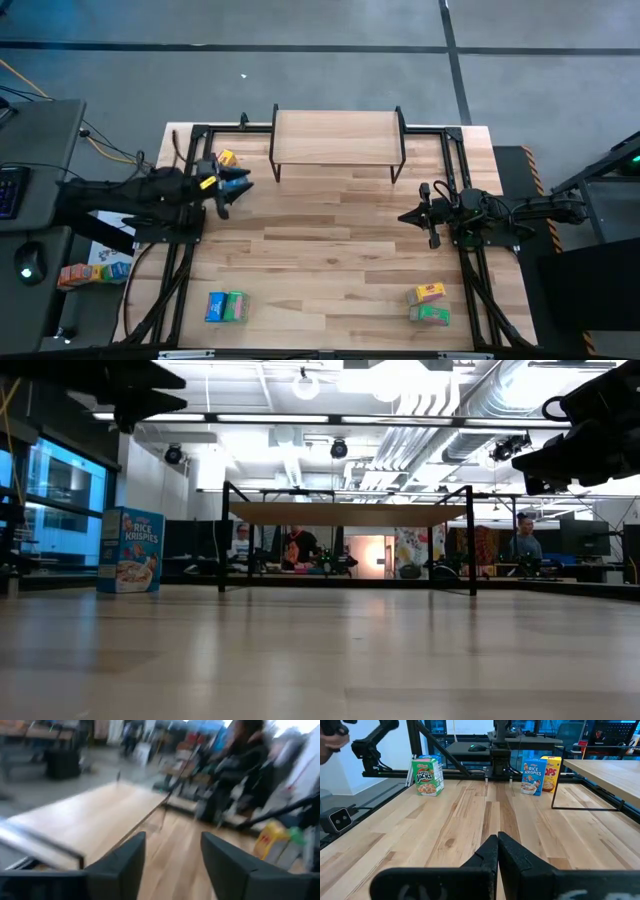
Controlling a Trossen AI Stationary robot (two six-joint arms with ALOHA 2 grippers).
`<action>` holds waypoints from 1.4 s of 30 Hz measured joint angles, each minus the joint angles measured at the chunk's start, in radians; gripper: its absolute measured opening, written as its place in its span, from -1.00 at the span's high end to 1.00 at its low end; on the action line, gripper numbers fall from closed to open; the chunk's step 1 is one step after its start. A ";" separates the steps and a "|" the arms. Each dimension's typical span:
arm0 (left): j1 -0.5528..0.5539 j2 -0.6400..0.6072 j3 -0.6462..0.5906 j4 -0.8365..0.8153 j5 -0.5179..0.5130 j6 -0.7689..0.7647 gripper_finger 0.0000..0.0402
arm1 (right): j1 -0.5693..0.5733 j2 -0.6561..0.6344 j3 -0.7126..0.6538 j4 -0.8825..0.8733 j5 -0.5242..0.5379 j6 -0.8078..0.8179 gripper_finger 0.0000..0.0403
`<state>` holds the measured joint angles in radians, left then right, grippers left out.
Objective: Stack cereal on shelf
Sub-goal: Put the top blue cereal box on the shelf
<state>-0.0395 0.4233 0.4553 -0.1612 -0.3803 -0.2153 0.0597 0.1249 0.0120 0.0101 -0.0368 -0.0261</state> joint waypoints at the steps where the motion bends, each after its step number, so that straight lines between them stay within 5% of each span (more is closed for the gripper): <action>1: 0.000 0.040 0.050 -0.072 -0.016 -0.027 -0.03 | 0.000 0.000 0.000 0.000 0.000 0.000 1.00; 7: 0.000 0.261 0.275 -0.479 -0.110 -0.222 -0.28 | 0.000 0.000 0.000 0.000 0.000 0.000 1.00; 13: 0.024 0.384 0.348 -0.775 -0.124 -0.440 -0.31 | 0.000 0.000 0.000 0.000 0.000 0.000 1.00; 25: 0.136 0.435 0.317 -0.835 -0.214 -0.520 -0.31 | 0.000 0.000 0.000 0.000 0.000 0.000 1.00; 42: 0.192 0.652 0.317 -0.911 -0.207 -0.560 -0.31 | 0.000 0.000 0.000 0.000 0.000 0.000 1.00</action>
<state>0.1524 1.0753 0.7719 -1.0727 -0.5877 -0.7751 0.0595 0.1249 0.0120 0.0101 -0.0368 -0.0261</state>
